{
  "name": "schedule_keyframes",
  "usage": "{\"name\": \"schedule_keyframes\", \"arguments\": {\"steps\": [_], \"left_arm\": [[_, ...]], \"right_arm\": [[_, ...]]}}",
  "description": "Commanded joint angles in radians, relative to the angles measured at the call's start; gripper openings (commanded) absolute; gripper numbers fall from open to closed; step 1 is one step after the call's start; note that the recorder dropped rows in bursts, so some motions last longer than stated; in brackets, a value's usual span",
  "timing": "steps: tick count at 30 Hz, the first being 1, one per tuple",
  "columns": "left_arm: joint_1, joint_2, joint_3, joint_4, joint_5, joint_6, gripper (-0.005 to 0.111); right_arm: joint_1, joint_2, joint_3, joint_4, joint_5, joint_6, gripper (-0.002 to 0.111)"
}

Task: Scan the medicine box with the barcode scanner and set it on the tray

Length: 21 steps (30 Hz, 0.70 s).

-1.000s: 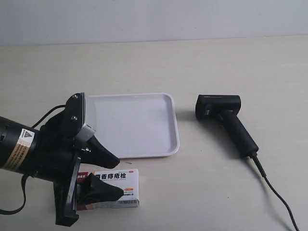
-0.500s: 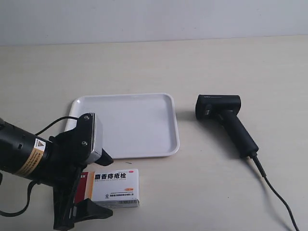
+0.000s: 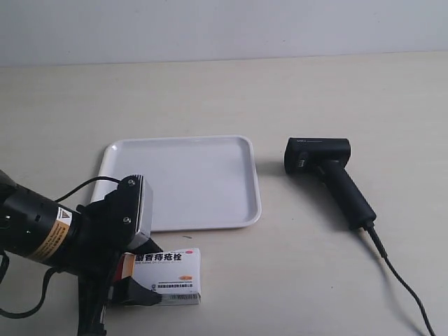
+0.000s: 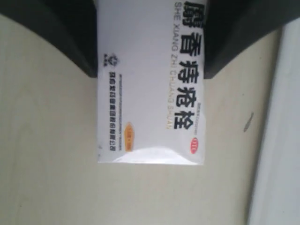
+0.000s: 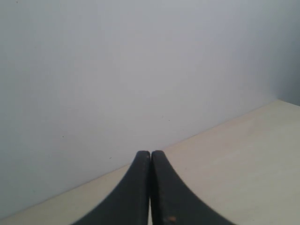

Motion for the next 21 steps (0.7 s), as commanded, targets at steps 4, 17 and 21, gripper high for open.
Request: {"name": "schedule_keyframes", "arguments": {"steps": [4,17,21], "left_arm": [[-0.005,-0.135,-0.063,-0.008,-0.027,-0.020,0.000],[0.258,0.052,-0.345,0.016,-0.227,0.016,0.000],[0.258,0.098,-0.386,0.016,-0.227,0.016,0.000]], "right_arm": [[-0.007,0.039,-0.030,-0.025,-0.009,-0.004,0.000],[0.401,1.310,-0.509,-0.143,0.062,-0.149,0.081],[0.401,1.538,-0.624,-0.143,0.067,-0.215,0.097]]}}
